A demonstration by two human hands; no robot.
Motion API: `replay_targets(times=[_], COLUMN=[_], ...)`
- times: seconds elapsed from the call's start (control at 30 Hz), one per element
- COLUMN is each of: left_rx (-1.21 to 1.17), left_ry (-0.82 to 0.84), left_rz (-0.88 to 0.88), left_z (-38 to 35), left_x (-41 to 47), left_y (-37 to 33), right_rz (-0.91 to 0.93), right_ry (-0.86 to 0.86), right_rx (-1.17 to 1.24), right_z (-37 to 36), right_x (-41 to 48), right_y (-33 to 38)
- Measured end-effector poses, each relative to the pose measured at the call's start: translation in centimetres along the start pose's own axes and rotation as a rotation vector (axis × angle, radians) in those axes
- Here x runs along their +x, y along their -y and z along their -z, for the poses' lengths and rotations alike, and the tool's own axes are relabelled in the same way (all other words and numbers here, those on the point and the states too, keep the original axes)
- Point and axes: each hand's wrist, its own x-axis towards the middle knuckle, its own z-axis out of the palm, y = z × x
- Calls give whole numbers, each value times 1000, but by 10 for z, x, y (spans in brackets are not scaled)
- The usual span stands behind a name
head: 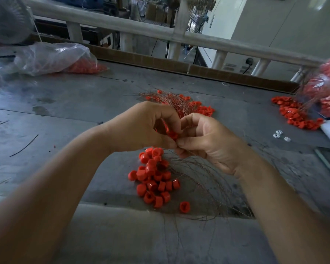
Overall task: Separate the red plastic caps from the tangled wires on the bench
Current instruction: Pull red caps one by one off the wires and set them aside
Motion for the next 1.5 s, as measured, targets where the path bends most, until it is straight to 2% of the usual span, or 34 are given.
replay_targets(times=[0.13,0.3,0.4,0.6,0.67,0.87,1.03,1.2,1.4,1.5], left_rx=[-32,87,122,53,50,241,325,412,344,315], left_ry=[22,247,329,357,251,-254,-414,-322,-141,-85], left_rz=[73,233,285,276,273,342,427,411,411,359], left_z=[6,6,3,5,7,10,4,-3,-15,-19], left_x=[-2,-4,-3,-5,-4,4,9,13,19,21], left_y=[3,8,11,9,11,38,57,60,55,52], right_rz=[-19,27,27,21,30,92,139,77,95,89], right_ry=[41,9,6,8,-20,-192,-329,-350,-384,-310], right_rx=[-178,-745,-922,-889,-876,-866,-999,-1102,-1034,-1005], right_z=[8,9,7,17,22,36,38,40,39,35], right_x=[-3,-5,-2,-1,-2,1,18,38,62,70], right_y=[5,3,-4,-8,-6,5,6,-6,-11,-11])
